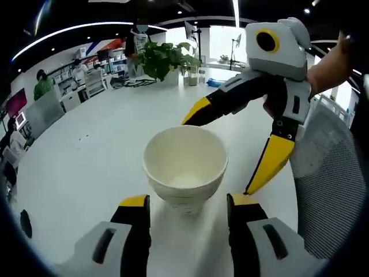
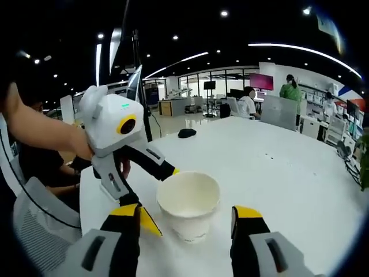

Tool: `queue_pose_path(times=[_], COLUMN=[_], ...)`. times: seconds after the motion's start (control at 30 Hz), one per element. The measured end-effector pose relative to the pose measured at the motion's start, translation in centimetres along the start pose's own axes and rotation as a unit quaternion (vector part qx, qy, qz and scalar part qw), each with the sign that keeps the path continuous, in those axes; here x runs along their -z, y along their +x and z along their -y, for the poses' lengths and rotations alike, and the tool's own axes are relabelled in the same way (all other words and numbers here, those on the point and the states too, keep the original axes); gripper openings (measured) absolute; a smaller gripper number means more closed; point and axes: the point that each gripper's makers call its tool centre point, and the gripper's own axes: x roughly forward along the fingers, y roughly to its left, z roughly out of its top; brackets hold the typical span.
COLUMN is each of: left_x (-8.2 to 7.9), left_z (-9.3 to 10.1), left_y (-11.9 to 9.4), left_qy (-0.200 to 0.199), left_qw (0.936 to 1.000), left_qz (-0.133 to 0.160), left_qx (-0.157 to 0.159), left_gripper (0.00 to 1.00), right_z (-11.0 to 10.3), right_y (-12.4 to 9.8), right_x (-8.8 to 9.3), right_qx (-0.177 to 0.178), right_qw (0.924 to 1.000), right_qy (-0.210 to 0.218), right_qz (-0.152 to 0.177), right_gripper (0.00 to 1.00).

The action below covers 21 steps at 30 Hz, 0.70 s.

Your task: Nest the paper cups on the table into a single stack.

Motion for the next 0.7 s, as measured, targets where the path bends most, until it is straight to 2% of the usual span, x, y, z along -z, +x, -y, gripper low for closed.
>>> queue_pose_path(times=[0.1,0.23,0.43,0.7], left_x=[-0.2,-0.4,-0.2,-0.4], left_z=[-0.4,0.0,1.1,3.3], left_y=[-1.1,-2.8,-4.5,-6.3], left_qy=[-0.028,-0.052,-0.064,-0.069], left_qw=[0.9990,0.9959,0.9926,0.9877], left_qz=[0.030,0.063,0.083,0.116], left_qx=[-0.018,-0.040,-0.063,-0.079], left_gripper=[0.55,0.57,0.60,0.65], right_z=[-0.1,0.0,0.6,0.7], right_y=[-1.3,-2.7,-4.8,-7.2], right_x=[0.5,1.7,2.6,3.5], right_qx=[0.009,0.021,0.046,0.067], right_qw=[1.0000,0.9998,0.9987,0.9973], right_qy=[0.002,0.006,0.018,0.010], right_qz=[0.003,0.002,0.014,0.029], right_gripper=[0.66,0.69,0.73,0.84])
